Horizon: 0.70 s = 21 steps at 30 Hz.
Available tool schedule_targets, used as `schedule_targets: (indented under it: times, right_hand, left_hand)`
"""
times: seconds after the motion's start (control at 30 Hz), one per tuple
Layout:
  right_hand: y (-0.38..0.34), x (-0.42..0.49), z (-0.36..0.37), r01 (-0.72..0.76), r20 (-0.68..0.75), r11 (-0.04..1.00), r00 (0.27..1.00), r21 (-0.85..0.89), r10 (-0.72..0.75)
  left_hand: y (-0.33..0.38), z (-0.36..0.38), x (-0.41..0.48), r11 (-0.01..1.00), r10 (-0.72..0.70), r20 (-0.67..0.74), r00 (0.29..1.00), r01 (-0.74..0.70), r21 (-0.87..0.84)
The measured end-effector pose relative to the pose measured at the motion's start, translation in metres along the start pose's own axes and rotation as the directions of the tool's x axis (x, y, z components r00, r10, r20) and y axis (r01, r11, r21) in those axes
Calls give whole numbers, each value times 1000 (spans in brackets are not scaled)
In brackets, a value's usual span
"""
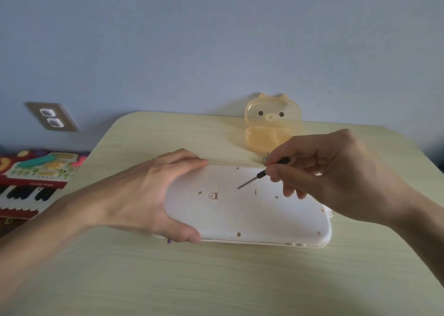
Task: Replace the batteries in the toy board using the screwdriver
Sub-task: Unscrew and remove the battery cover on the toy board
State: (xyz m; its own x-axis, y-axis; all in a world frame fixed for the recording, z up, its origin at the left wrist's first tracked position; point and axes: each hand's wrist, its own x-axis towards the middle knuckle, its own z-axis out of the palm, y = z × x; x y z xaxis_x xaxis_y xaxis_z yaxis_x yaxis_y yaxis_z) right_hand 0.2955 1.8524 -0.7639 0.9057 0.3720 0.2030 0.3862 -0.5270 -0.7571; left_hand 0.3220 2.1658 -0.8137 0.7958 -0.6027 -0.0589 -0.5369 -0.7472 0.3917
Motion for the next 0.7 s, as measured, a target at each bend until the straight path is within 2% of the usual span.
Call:
schedule_targets:
  times: [0.13, 0.4, 0.53, 0.63, 0.7]
  right_hand:
    - [-6, 12, 16, 59, 17, 998, 998, -38, -58]
    - [-9, 21, 32, 88, 108, 992, 991, -91, -78]
    - [-10, 21, 29, 135, 128, 975, 985, -178, -113]
    - [-24, 24, 34, 314, 202, 888, 945, -336, -257]
    - [-32, 27, 40, 390, 270, 811, 917, -436, -295]
  left_hand:
    - [2, 2, 0, 999, -1, -12, 1000, 1, -33]
    - [3, 0, 1, 999, 1, 3, 1000, -1, -53]
    - [3, 1, 1, 999, 11, -4, 1000, -11, -50]
    - [3, 2, 0, 998, 12, -3, 1000, -12, -58]
    - [3, 2, 1, 998, 18, 2, 1000, -18, -62]
